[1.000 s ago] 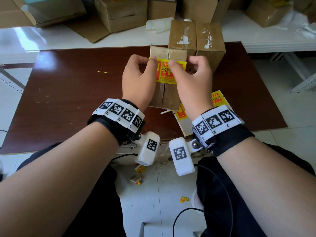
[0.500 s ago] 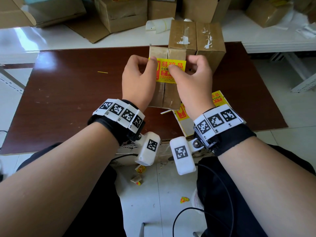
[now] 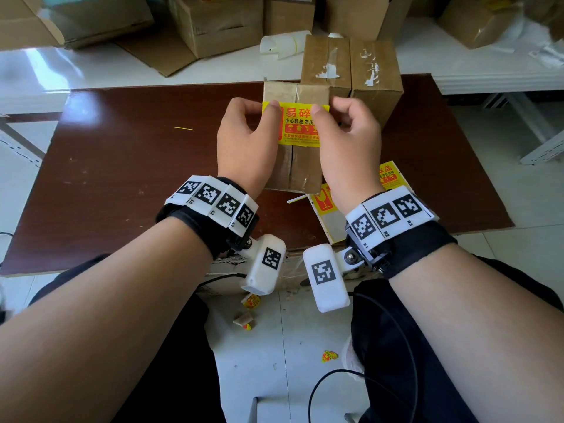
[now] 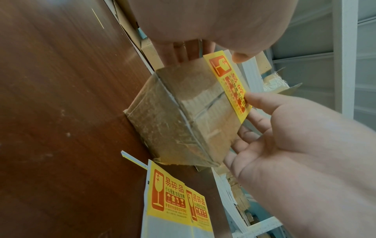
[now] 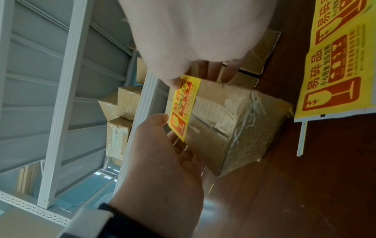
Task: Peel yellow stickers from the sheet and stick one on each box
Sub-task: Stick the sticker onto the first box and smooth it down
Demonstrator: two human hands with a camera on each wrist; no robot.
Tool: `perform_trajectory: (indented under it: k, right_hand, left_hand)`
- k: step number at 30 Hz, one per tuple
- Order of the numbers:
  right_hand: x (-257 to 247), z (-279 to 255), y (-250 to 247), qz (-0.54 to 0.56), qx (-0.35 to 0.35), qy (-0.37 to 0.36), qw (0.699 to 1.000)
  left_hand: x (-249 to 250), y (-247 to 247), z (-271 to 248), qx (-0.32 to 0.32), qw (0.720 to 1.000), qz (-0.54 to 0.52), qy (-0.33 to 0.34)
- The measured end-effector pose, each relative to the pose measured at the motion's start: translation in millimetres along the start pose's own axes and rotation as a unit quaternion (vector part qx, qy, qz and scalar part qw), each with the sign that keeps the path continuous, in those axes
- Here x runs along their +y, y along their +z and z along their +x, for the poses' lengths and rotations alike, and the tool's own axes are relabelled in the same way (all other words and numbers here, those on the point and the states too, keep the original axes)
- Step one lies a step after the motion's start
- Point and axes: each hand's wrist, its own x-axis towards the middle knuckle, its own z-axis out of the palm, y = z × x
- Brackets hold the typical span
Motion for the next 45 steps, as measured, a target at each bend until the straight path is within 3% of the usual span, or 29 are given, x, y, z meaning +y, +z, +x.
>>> perform_trajectory:
  k: [20, 33, 45]
  right_hand:
    - [-9, -5, 0, 0.039, 0.008, 0.019, 0.999]
    - [2, -5, 4, 0.004, -0.007, 0.01, 1.0]
    - [-10, -4, -2, 0.0, 0.003, 0.028, 1.0]
  left_hand:
    - [0, -1, -5, -0.016, 0.998, 0.033, 0.042]
    - [-2, -1, 1, -0.022, 0.999, -0.029, 0.006]
    - [-1, 1, -5, -0.025, 0.999, 0.019, 0.022]
